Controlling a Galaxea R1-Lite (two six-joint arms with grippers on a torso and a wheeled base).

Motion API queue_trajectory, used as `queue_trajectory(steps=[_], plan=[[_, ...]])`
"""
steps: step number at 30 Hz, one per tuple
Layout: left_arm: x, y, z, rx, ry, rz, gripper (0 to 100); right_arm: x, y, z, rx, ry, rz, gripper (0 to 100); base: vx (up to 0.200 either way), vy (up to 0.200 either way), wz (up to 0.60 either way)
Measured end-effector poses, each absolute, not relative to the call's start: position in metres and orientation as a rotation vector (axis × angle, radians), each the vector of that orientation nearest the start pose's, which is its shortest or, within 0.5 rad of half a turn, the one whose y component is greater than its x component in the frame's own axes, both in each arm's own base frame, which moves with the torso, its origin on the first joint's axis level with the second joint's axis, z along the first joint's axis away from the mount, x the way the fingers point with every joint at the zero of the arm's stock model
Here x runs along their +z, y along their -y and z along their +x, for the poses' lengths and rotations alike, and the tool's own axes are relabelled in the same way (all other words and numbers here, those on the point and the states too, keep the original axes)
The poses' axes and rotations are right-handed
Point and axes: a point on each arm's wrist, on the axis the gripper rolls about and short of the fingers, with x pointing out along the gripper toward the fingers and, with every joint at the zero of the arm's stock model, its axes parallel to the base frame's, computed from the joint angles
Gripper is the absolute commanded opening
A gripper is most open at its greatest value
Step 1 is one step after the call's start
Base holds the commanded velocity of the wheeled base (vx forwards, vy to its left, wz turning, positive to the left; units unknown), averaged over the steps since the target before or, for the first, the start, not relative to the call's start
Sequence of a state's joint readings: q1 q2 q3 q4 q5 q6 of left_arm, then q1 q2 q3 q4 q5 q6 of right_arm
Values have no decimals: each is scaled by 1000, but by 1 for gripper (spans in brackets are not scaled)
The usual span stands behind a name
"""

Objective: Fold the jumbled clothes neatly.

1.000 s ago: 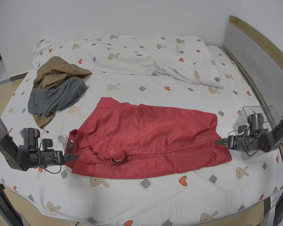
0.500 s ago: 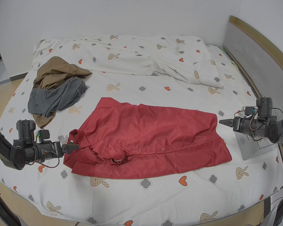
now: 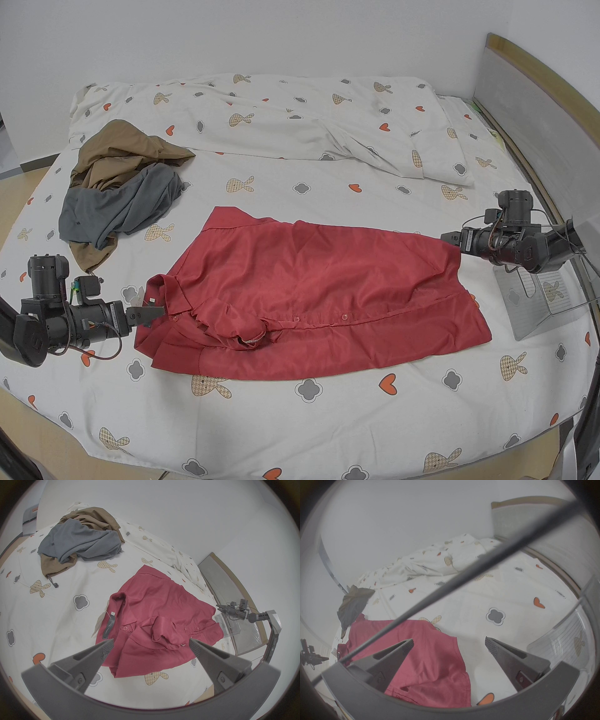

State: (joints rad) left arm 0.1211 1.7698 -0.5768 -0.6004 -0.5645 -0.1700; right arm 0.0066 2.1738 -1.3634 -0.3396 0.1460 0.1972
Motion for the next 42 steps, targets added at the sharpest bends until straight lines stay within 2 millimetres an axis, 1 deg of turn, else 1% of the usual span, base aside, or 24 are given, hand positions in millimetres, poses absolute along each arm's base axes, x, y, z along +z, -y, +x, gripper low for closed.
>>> queue_trajectory(steps=[4, 10, 11, 17, 21, 25, 29, 34, 39, 42], plan=[[104, -21, 270, -381, -603, -365, 100, 117, -11, 451, 102, -518, 227, 100, 0, 0, 0], [100, -20, 263, -380, -620, -369, 100, 111, -16, 469, 106, -503, 228, 100, 0, 0, 0], [98, -20, 262, -380, -625, -370, 100, 111, -17, 472, 108, -499, 228, 0, 0, 0, 0], [94, -19, 258, -379, -645, -375, 100, 105, -21, 478, 112, -542, 230, 0, 0, 0, 0], [93, -19, 257, -379, -648, -376, 100, 100, -23, 477, 115, -586, 230, 0, 0, 0, 0], [93, -19, 258, -379, -646, -376, 100, 101, -27, 475, 121, -593, 229, 0, 0, 0, 0], [94, -19, 259, -380, -642, -374, 100, 111, -28, 470, 129, -581, 229, 0, 0, 0, 0], [98, -18, 266, -390, -625, -364, 100, 129, -36, 457, 149, -562, 224, 0, 0, 0, 0], [108, -13, 282, -414, -582, -342, 100, 144, -46, 438, 171, -557, 215, 0, 0, 0, 0], [116, -11, 294, -428, -547, -327, 100, 150, -49, 429, 181, -558, 212, 0, 0, 0, 0]])
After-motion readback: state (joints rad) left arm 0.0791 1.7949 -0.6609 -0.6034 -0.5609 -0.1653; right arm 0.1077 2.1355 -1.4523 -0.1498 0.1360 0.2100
